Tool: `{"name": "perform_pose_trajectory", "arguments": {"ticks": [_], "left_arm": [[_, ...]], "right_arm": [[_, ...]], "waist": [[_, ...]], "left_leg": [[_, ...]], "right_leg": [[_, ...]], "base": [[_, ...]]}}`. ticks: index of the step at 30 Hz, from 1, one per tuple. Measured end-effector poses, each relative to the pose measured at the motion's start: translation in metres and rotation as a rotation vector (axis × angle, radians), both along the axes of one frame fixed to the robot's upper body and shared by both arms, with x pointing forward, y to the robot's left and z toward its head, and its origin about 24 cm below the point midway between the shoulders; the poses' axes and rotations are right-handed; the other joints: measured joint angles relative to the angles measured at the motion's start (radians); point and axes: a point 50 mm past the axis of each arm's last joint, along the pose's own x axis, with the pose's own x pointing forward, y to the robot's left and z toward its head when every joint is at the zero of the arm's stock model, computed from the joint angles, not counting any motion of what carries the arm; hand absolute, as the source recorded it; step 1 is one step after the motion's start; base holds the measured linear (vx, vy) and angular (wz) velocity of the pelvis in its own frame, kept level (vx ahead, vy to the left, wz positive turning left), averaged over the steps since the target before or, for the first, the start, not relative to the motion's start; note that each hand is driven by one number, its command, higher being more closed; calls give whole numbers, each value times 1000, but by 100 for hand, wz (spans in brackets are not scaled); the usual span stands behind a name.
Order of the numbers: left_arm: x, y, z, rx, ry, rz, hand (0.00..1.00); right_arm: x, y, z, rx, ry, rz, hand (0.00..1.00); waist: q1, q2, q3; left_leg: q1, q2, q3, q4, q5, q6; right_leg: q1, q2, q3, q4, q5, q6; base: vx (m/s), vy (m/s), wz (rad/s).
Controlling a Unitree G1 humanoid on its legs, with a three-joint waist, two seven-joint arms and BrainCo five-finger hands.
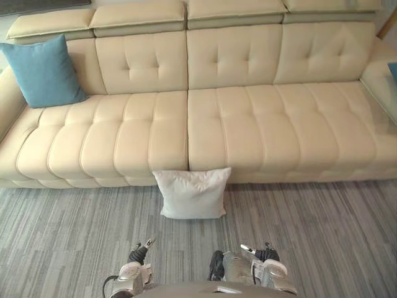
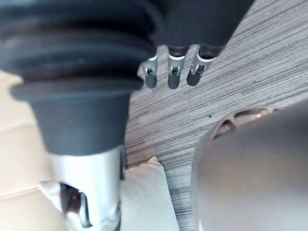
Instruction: Pick up cushions and gather them together orderly.
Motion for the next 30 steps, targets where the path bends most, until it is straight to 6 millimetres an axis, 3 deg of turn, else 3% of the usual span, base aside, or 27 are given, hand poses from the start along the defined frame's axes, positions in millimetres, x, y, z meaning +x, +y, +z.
{"name": "perform_pose_trajectory", "arguments": {"ticks": [1, 3, 4, 6, 8, 9, 10, 11, 12, 13, 17, 22, 27, 30], "left_arm": [[4, 0, 2, -13, -19, 38, 0], [4, 2, 2, -13, -23, 64, 0], [5, 4, 3, -12, -28, 77, 0], [7, 6, 5, -7, -41, 83, 0], [9, 6, 6, -4, -54, 84, 0], [10, 7, 7, -2, -60, 84, 0], [11, 7, 7, -2, -64, 84, 0], [10, 5, 7, -6, -62, 83, 0], [12, 11, 8, 11, -67, 81, 0], [11, 17, 8, 27, -65, 83, 0], [11, 24, 8, 45, -60, 83, 0], [-3, 27, 3, 47, -17, 89, 0], [-16, 26, -2, 44, 30, 89, 0], [-22, 29, -3, 50, 44, 92, 0]], "right_arm": [[1, 2, 0, 3, -4, 4, 0], [1, 3, 0, 7, -2, 4, 0], [0, 3, -1, 7, 0, 2, 0], [-2, 4, -2, 14, 5, -4, 0], [-4, 6, -3, 21, 11, -11, 0], [-4, 6, -3, 21, 10, -12, 0], [-4, 5, -2, 20, 9, -14, 0], [-6, 1, -3, 11, 16, -17, 0], [-7, 6, -4, 25, 23, -16, 0], [-8, 15, -5, 46, 23, -16, 0], [-9, 25, -7, 72, 22, -18, 0], [-8, 25, -7, 73, 21, -17, 0], [-22, 14, -12, 48, 78, -17, 0], [-27, 13, -13, 46, 86, -21, 0]], "waist": [[3, 0, -1], [4, -3, 2], [6, -3, 3], [18, -8, 5], [34, -13, 8], [35, -14, 8], [35, -12, 8], [43, -1, 0], [42, -18, 4], [39, -51, -3], [46, -77, -5], [35, -77, -10], [29, -76, -12], [30, -84, -15]], "left_leg": [[-92, 21, -27, 191, 74, -30], [-178, 55, -15, 384, 141, -29], [-224, 74, 11, 488, 85, -10], [-272, 75, 63, 530, -1, 16], [-323, 70, 149, 432, -75, 38], [-346, 64, 177, 348, -83, 47], [-361, 53, 201, 210, -56, 72], [-359, 32, 209, 70, 50, 85], [-355, 6, 220, 63, 57, 95], [-349, -24, 223, 41, 58, 96], [-331, -70, 214, 14, 60, 112], [-234, -121, 223, -176, 135, 102], [-113, -163, 221, -479, 299, 98], [-116, -160, 222, -483, 303, 97]], "right_leg": [[40, 16, -5, -42, -4, -2], [93, 32, 7, -97, -2, -3], [136, 44, 17, -131, -1, -1], [201, 46, 40, -182, 8, 10], [249, 23, 76, -203, 20, 26], [258, 9, 84, -201, 25, 38], [266, -7, 89, -193, 24, 55], [273, -13, 109, -183, -2, 114], [273, -39, 124, -190, -12, 125], [278, -53, 144, -215, -11, 123], [324, -70, 147, -283, 20, 117], [349, -88, 150, -327, 45, 143], [341, -73, 148, -345, 53, 147], [337, -66, 163, -349, 60, 144]], "base": [[233, -48, -5], [314, -17, -18], [284, 34, -24], [255, 79, -38], [266, 177, -50], [298, 293, -34], [284, 337, -26], [215, 287, -15], [172, 239, 0], [112, 147, 16], [105, 133, 22], [-30, -17, -7], [-81, -29, -1], [-33, -2, -4]]}}
